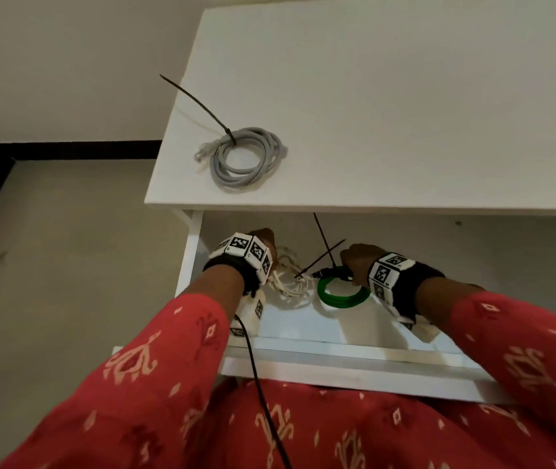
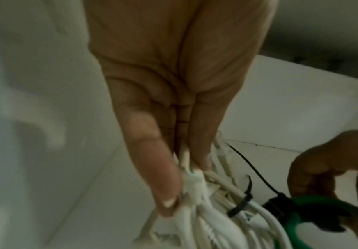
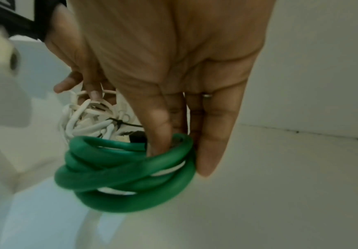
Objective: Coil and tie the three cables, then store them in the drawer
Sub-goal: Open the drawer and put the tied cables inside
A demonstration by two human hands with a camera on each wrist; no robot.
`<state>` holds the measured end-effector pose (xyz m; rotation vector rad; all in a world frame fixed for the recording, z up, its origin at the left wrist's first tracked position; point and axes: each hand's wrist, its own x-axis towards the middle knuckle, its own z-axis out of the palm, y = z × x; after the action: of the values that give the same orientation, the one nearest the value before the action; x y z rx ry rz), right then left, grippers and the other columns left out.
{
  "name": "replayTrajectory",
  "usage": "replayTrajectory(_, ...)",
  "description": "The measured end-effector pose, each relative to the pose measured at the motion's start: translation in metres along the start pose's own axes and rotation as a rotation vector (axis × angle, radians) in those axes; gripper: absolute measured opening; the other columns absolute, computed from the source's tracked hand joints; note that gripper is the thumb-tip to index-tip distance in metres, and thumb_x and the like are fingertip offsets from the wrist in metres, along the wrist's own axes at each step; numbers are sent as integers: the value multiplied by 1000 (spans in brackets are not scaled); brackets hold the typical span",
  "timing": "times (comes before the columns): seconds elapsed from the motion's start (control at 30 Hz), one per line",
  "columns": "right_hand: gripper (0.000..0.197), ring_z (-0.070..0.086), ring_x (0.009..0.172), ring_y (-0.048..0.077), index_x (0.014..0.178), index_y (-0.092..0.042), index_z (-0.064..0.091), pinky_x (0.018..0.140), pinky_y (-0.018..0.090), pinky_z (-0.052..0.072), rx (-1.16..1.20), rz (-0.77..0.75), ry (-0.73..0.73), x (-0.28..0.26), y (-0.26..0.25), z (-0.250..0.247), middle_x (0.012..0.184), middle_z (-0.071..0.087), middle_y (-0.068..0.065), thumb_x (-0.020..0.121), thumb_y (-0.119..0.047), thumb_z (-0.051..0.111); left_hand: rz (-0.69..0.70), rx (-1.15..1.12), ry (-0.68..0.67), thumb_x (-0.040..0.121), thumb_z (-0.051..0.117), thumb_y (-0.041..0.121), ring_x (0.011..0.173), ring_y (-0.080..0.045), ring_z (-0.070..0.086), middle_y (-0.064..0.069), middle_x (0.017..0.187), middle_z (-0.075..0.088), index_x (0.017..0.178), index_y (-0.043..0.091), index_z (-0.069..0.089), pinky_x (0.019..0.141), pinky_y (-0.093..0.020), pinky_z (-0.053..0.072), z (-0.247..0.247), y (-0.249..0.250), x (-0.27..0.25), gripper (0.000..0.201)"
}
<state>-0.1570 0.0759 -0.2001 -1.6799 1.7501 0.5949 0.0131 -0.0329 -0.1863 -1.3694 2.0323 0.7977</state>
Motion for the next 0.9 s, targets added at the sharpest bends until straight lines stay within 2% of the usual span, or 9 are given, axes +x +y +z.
replayTrajectory(0.07,39,49,116,34,122,0,43,91,34,41,18,3,1,9,-1,11,128,46,21,89,-19,53,-11,25,-40,79,64,13,99,-34,64,-17,113,64,101,11,55,83,-38,55,15,-1,7,23)
replayTrajectory(0.1,39,49,115,34,122,0,43,90,34,41,28,2,-1,12,-1,15,127,46,21,90,-20,53,-39,-13,-80,81,63,11,105,-33,62,-18,118,62,100,9,56,84,-37,53,17,3,7,21)
replayTrajectory(0.2,37,50,113,34,121,0,44,88,34,41,63,3,16,16,-1,26,125,47,21,91,-20,50,-10,36,-104,82,61,11,104,-34,63,-18,115,63,73,10,50,84,-37,54,26,-1,12,14)
replayTrajectory(0.23,35,51,112,34,120,0,45,88,33,42,66,7,24,16,-2,29,124,48,21,92,-20,48,4,107,-97,81,61,11,97,-35,65,-18,108,66,74,9,50,82,-39,55,27,-7,11,13)
replayTrajectory(0.33,36,51,111,33,121,0,44,88,32,41,70,25,18,13,-3,31,124,48,21,94,-24,43,53,237,22,76,61,14,83,-33,66,-14,100,66,91,11,51,77,-45,57,28,-14,4,18)
replayTrajectory(0.47,46,47,120,32,131,-2,37,95,32,39,64,32,48,-5,3,10,132,44,20,91,-21,51,54,324,145,84,60,22,106,-37,56,-12,120,52,115,1,46,88,-48,50,17,-4,-7,39)
replayTrajectory(0.63,39,46,122,30,127,-6,46,94,30,39,52,2,89,-41,-5,-41,133,48,16,90,-17,54,22,251,211,81,63,29,110,-39,54,-17,122,53,115,0,49,90,-51,49,-14,11,-29,47)
replayTrajectory(0.77,36,51,118,29,121,-8,53,91,29,41,32,-13,166,-79,-29,-73,127,56,13,88,-20,58,41,318,219,81,63,33,110,-39,54,-12,123,54,116,3,54,92,-51,48,-37,12,-64,47)
replayTrajectory(0.9,35,56,98,26,117,-8,56,86,30,43,89,-54,182,-115,-54,-96,119,60,13,86,-22,61,148,300,271,78,66,36,111,-31,56,-8,128,56,121,23,56,93,-43,49,-49,10,-99,46)
